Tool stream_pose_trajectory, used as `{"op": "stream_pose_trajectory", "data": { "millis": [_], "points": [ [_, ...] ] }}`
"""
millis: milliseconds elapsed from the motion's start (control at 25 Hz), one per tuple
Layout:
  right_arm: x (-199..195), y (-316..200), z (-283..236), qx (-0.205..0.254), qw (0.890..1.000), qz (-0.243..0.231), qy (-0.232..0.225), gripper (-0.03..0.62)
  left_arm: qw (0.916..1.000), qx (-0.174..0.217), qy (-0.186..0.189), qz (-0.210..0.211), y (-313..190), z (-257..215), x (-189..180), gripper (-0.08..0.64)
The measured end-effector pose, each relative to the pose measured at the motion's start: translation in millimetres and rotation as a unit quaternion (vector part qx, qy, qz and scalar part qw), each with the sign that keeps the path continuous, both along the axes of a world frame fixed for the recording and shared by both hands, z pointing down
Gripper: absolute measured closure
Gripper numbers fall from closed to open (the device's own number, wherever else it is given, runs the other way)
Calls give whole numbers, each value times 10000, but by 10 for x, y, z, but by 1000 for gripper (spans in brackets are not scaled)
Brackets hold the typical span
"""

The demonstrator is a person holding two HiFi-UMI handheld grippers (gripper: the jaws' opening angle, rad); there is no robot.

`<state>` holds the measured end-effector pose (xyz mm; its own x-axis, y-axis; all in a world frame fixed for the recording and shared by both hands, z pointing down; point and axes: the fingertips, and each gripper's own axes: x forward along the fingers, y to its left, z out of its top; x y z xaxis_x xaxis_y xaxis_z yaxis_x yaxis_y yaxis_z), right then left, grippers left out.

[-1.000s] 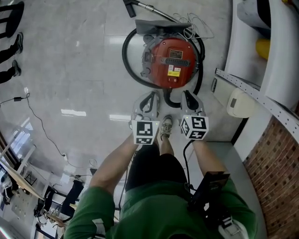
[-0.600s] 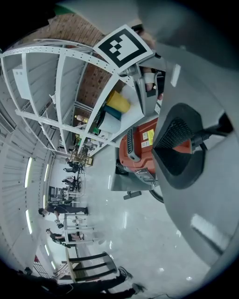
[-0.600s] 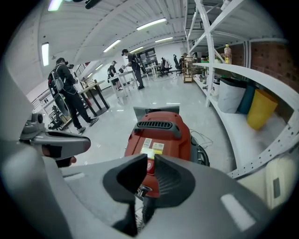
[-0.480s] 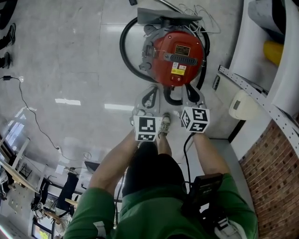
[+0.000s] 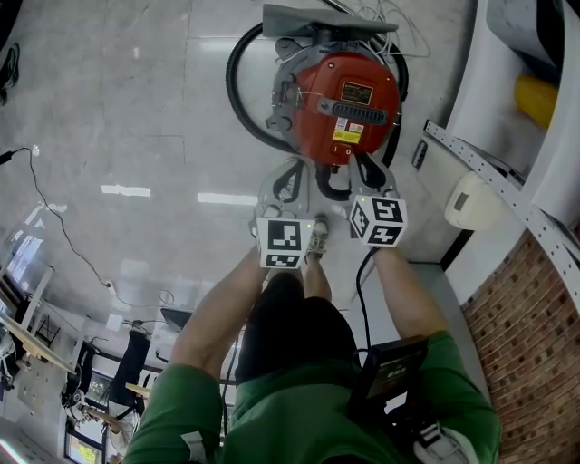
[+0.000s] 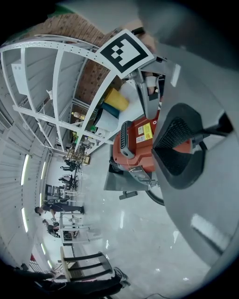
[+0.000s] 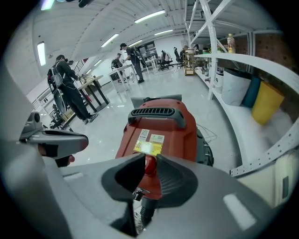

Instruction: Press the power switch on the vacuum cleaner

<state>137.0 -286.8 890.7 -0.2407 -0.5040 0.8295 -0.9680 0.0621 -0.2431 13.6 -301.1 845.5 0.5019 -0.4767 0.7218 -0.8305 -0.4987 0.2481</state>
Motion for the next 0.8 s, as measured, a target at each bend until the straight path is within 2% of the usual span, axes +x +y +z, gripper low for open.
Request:
{"op": "stream_pose_trajectory", "data": {
  "millis": [360, 800],
  "points": [
    [23, -15, 91, -166, 9998, 51, -3, 526, 10000, -37, 23, 20, -39, 68, -5, 552],
    [94, -4, 132, -265, 9991, 246, -209, 485, 10000, -47, -27, -39, -80, 104, -12, 552]
  ]
}}
